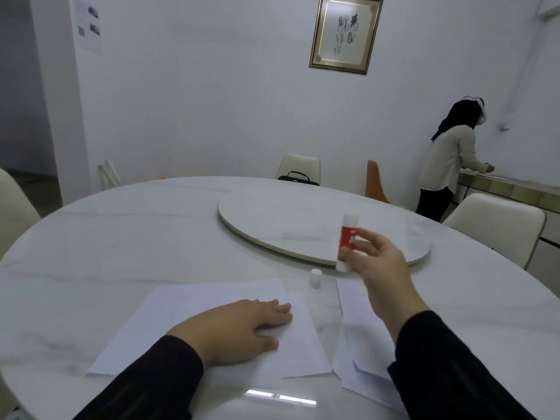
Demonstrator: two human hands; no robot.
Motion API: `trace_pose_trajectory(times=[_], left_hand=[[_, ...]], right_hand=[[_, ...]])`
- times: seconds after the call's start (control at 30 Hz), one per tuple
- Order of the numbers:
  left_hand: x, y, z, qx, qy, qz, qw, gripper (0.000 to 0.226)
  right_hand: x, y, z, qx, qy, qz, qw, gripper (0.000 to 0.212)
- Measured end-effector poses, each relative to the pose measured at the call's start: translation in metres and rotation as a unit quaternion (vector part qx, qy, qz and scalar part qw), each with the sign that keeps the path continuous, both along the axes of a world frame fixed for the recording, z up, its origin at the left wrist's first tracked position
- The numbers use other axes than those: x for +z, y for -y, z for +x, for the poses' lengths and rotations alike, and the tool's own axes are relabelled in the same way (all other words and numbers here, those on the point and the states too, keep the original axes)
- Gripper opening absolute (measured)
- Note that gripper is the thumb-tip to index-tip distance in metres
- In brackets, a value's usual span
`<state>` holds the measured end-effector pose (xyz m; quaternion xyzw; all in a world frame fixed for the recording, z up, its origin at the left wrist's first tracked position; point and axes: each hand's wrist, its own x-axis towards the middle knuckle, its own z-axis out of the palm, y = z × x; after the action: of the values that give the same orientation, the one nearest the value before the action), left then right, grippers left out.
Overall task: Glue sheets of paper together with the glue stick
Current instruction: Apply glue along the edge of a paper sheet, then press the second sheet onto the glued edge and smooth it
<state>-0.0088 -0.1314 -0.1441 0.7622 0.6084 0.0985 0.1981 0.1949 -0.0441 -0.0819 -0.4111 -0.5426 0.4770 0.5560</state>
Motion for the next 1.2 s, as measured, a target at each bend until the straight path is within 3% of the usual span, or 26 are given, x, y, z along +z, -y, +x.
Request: trace_pose_trajectory(times=[0.17, 0.37, 0.53, 0.6, 0.67, 0.73, 0.83, 1.0, 1.1, 1.2], left_hand=[[0.002, 0.0, 0.0, -0.005, 0.016, 0.027, 1.0, 0.053], [0.002, 0.0, 0.001, -0.019, 0.005, 0.033, 0.999, 0.054], [0.001, 0.0, 0.001, -0.025, 0.006, 0.036, 0.999, 0.054], [0.001, 0.0, 0.001, -0.025, 0.008, 0.035, 0.999, 0.054], [0.001, 0.0, 0.003, -0.032, 0.008, 0.034, 0.999, 0.055], [0.002, 0.0, 0.004, -0.035, 0.01, 0.034, 0.999, 0.055], [0.003, 0.0, 0.007, -0.04, 0.007, 0.035, 0.999, 0.055], [0.002, -0.003, 0.013, -0.053, 0.005, 0.045, 0.998, 0.054], [0.0, -0.005, 0.015, -0.059, 0.015, 0.063, 0.996, 0.053], [-0.001, -0.005, 0.008, -0.013, 0.124, 0.133, 0.983, 0.044]], right_hand=[[-0.028, -0.016, -0.019, -0.047, 0.225, 0.002, 0.973, 0.029], [-0.044, -0.019, -0.024, -0.037, 0.271, 0.01, 0.962, 0.03], [-0.028, -0.026, 0.013, -0.013, 0.337, -0.015, 0.941, 0.062], [-0.015, -0.033, 0.038, 0.002, 0.486, -0.029, 0.874, 0.073], [-0.008, -0.037, 0.054, 0.062, 0.649, -0.037, 0.757, 0.087], [-0.008, -0.04, 0.059, 0.112, 0.713, -0.031, 0.692, 0.094], [-0.01, -0.046, 0.062, 0.116, 0.692, -0.03, 0.712, 0.091], [-0.017, -0.048, 0.06, 0.03, 0.673, 0.046, 0.737, 0.084], [-0.017, -0.043, 0.061, -0.024, 0.69, 0.124, 0.713, 0.055], [-0.009, -0.035, 0.065, -0.049, 0.673, 0.171, 0.718, 0.042]])
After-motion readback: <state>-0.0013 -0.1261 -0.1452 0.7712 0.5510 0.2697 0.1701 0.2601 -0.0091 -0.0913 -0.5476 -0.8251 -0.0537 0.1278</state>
